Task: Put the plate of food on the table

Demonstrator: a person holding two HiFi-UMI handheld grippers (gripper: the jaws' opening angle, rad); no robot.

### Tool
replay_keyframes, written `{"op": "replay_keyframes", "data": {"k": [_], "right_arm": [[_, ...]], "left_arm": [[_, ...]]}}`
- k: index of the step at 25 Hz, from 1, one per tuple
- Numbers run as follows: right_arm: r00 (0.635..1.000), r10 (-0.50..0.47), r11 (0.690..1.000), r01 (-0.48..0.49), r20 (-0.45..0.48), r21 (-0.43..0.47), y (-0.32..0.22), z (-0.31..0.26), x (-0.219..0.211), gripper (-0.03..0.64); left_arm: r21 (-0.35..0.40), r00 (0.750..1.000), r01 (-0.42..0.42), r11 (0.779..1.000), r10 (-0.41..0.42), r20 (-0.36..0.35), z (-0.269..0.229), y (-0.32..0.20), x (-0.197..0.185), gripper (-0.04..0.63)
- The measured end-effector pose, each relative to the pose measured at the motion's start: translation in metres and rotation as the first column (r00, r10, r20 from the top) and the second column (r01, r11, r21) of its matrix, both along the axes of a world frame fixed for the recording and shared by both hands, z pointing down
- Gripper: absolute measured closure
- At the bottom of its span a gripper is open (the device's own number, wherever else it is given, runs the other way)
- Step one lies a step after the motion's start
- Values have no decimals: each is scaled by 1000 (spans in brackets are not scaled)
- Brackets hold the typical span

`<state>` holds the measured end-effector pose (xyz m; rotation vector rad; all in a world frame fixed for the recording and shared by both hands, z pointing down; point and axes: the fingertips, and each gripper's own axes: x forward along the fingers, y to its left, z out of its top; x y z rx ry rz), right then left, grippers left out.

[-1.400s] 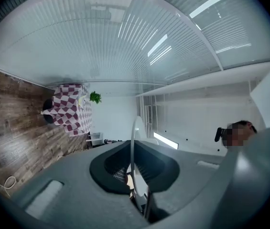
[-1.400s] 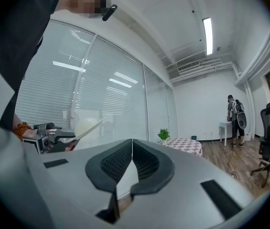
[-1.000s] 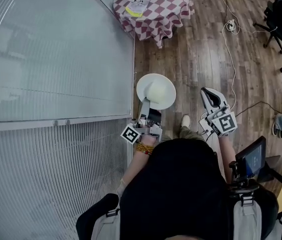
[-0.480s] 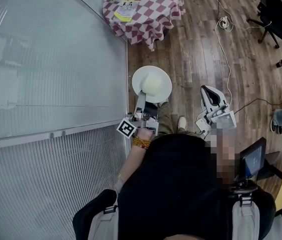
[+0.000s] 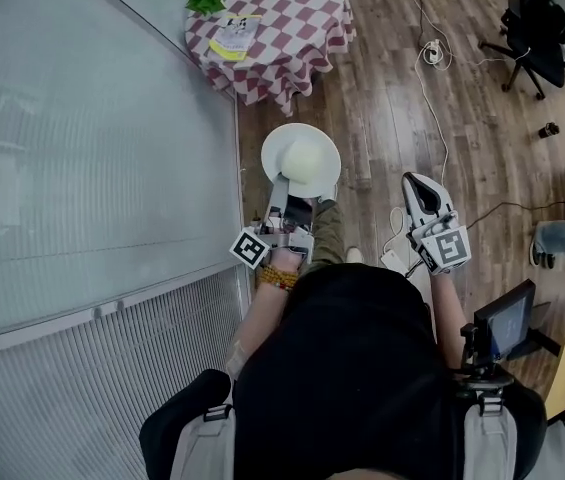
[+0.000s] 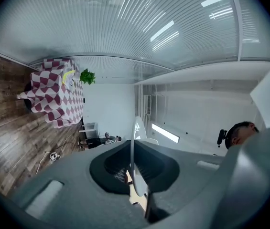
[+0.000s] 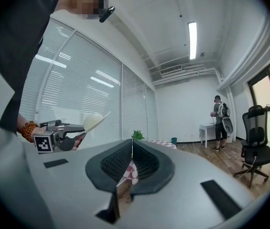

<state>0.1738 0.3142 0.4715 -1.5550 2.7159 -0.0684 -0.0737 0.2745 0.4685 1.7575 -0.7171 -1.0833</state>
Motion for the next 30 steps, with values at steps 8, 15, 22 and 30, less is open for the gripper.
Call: {"op": "replay_keyframes", "data": {"k": [8,15,22,30], "right_arm": [[999,26,1000,-26,-22,-9,-83,-11,-5,604],[998,26,999,-28,-49,-47,-167,-20,-31,604],[997,-19,998,15,-77,-57,-255,-28,-71,604],[994,-25,999,21,-103,-40,-326,-36,-97,604]], "left_arm": [[-20,999,-31,999,30,-28,-1,-89,-1,577],[-57,998,-43,997,39,-57,3,-172,-22,577],[-89,993,-70,994,62,-96,18,-247,-46,577],[-108,991,-84,991,73,-110,30,-313,-69,577]]}}
